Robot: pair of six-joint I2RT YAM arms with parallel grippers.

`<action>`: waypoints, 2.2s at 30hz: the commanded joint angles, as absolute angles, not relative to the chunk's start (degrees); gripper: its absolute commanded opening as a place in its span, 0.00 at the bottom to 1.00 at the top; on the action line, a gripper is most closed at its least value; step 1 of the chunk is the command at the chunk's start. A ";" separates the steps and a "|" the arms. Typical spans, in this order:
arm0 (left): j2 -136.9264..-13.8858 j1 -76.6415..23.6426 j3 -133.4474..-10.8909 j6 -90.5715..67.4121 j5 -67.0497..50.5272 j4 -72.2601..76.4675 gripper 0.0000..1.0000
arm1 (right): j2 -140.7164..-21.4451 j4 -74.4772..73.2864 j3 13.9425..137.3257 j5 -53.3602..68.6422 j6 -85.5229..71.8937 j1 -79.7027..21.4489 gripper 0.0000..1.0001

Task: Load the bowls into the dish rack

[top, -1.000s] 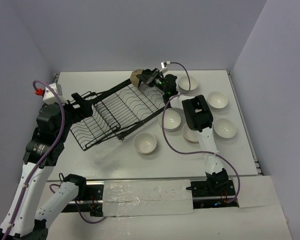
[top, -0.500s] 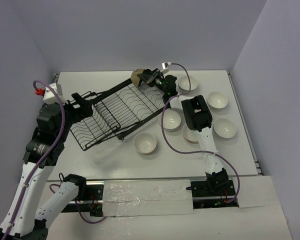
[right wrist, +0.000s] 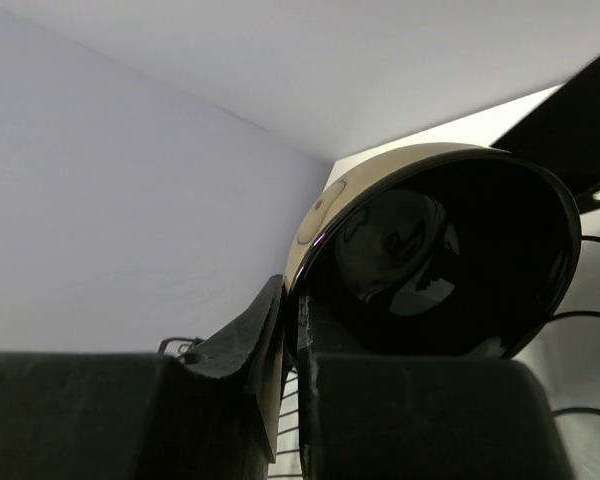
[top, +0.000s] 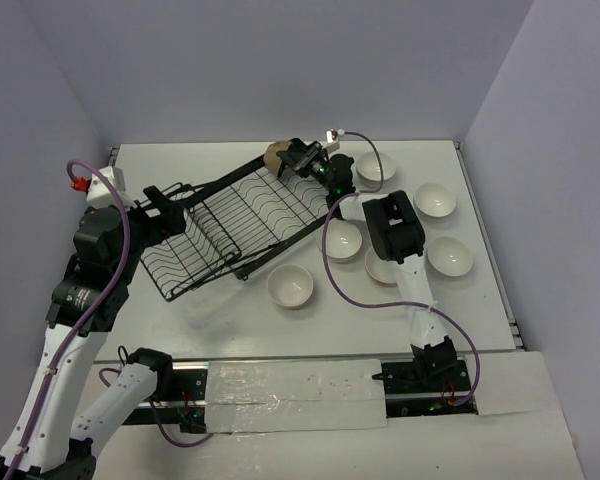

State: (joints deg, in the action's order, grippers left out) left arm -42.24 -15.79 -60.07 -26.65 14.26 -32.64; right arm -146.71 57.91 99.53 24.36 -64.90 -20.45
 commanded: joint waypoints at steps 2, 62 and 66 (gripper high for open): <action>-41.75 -16.00 -60.47 -26.37 14.41 -33.66 0.99 | -141.08 59.59 95.19 20.13 -62.93 -20.30 0.01; -44.21 -16.00 -61.88 -23.11 19.25 -30.58 0.99 | -88.84 -36.64 70.39 2.02 -3.69 -56.68 0.76; -43.77 -16.00 -61.96 -23.12 19.51 -31.64 0.99 | -92.81 -38.23 73.29 0.62 -3.95 -60.55 0.73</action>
State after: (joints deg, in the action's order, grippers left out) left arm -44.56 -15.79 -61.93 -23.33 19.79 -32.42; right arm -90.85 -34.54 69.43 2.94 -4.73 -58.81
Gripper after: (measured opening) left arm 0.991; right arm 0.742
